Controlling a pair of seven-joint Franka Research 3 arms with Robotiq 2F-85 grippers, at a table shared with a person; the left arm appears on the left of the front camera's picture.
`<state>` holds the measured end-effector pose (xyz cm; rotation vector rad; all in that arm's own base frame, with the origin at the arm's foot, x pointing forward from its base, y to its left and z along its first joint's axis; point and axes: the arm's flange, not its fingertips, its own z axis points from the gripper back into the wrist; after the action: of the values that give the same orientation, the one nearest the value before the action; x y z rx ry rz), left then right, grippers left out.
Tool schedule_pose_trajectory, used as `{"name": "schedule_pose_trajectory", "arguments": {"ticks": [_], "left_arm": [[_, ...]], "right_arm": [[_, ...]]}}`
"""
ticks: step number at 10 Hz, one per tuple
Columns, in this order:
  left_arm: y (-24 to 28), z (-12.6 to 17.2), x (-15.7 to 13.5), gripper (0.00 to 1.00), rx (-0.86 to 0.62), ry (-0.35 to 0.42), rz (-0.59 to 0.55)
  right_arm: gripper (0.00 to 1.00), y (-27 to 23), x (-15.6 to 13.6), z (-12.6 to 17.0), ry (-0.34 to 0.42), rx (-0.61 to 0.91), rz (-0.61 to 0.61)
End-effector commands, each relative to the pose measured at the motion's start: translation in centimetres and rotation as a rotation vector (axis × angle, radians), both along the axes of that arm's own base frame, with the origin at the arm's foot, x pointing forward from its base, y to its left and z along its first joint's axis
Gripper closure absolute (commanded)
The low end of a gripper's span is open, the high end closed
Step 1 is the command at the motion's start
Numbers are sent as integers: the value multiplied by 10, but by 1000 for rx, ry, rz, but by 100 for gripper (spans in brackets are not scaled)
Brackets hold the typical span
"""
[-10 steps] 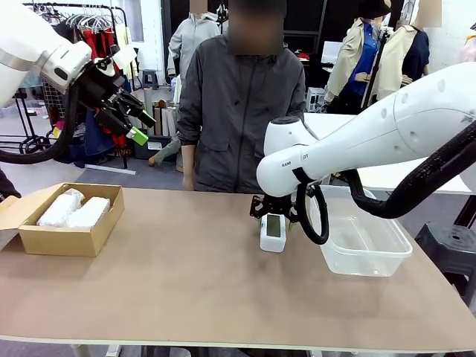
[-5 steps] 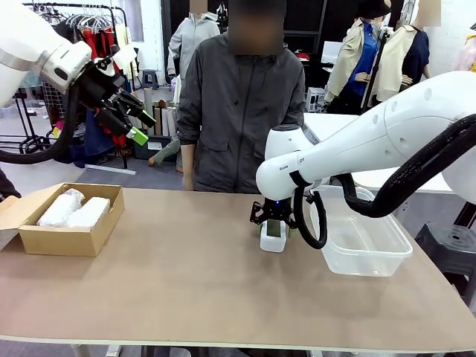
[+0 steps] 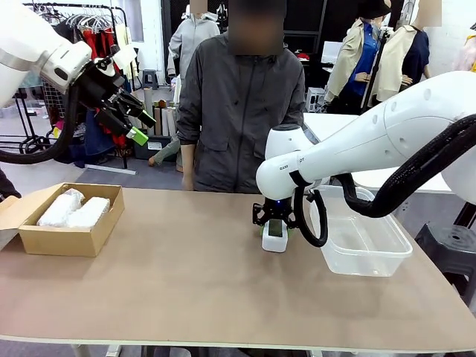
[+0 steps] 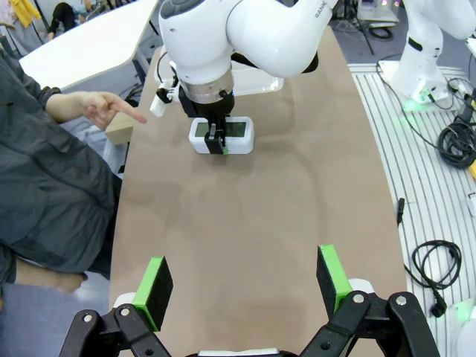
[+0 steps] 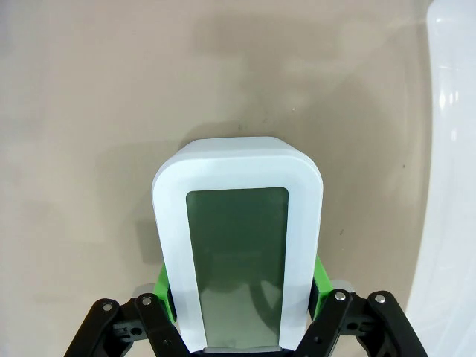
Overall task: Separate and place wrapped and unwrapped clocks.
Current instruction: Pick up the Digital clock indicated by the person.
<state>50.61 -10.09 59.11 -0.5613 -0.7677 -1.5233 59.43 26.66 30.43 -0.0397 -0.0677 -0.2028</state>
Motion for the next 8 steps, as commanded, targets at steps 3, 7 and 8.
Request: {"name": "schedule_pose_trajectory", "arguments": {"ticks": [3,7,8], "left_arm": [[1,0,-1,0,14,-6,-4],[1,0,-1,0,14,-6,-4],[1,0,-1,0,14,-6,-4]], "right_arm": [[100,8,-15,49,-5,-62,49],[100,25,-31,120,51,-157,129],[100,27,-34,137,79,-163,158]]}}
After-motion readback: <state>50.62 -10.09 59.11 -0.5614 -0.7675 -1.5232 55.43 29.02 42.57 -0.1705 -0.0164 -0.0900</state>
